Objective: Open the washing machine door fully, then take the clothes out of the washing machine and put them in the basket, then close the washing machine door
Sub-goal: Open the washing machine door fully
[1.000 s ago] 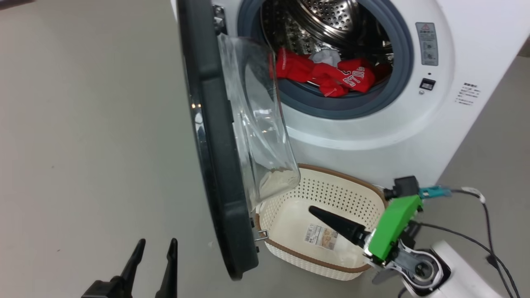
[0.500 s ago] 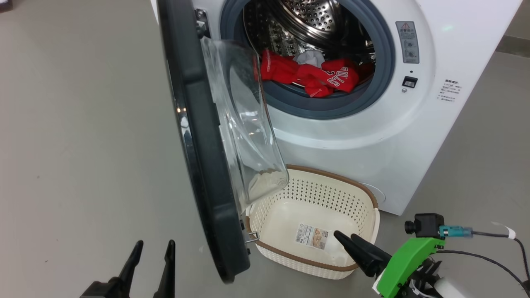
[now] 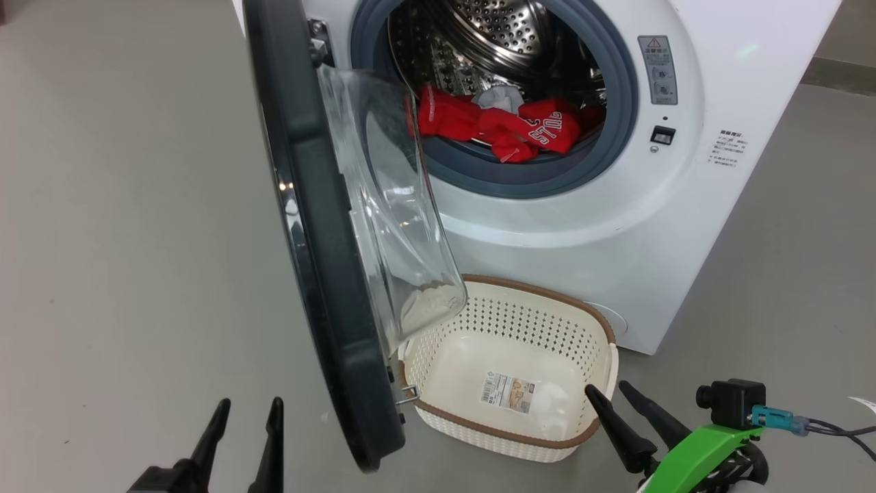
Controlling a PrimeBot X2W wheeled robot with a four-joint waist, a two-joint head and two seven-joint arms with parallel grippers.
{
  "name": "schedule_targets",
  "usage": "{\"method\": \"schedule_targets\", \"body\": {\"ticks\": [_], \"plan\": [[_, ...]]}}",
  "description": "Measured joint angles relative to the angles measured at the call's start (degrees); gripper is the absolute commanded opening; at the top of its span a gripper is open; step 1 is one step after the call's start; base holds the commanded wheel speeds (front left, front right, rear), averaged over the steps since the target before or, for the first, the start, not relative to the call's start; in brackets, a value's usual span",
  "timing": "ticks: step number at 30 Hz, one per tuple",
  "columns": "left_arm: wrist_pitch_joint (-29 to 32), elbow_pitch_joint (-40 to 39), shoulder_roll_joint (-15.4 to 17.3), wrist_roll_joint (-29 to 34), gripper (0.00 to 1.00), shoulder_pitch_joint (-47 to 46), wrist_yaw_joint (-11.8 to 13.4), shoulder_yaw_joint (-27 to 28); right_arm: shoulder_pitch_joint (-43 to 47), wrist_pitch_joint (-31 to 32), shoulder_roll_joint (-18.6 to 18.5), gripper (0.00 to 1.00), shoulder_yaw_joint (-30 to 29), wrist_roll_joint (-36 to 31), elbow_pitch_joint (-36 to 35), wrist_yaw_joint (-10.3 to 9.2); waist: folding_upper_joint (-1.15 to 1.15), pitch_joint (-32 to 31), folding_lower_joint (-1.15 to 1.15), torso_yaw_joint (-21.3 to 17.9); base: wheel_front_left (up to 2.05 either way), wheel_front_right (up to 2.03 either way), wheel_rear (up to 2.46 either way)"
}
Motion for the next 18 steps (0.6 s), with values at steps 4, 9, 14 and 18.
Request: {"method": "schedule_targets", "body": {"ticks": [4,9,14,18], "plan": [[0.00,0.23,0.00,0.00,1.00,0.01,0.00,0.22,-0.02,-0.59,-0.07,1.00,-1.25,-5.42,1.01,0.00,0.00,0.00,0.00,-0.30,0.00,0.00,0.00],[0.00,0.35,0.00,0.00,1.00,0.01,0.00,0.34,0.47,-0.63,1.76,1.00,-8.03,-13.89,-0.83,0.00,0.00,0.11,0.00,-0.53,0.00,0.00,0.00],[0.00,0.51,0.00,0.00,1.00,0.00,0.00,0.31,4.02,-0.71,4.36,1.00,-13.93,-24.87,-3.15,0.01,0.00,0.37,0.00,-0.47,0.00,0.00,0.00],[0.00,0.57,0.00,0.00,1.00,-0.02,0.00,0.25,5.25,-0.71,6.12,1.00,-18.07,-31.70,-4.71,0.01,0.00,0.49,0.00,-0.31,0.00,0.00,0.00]]}}
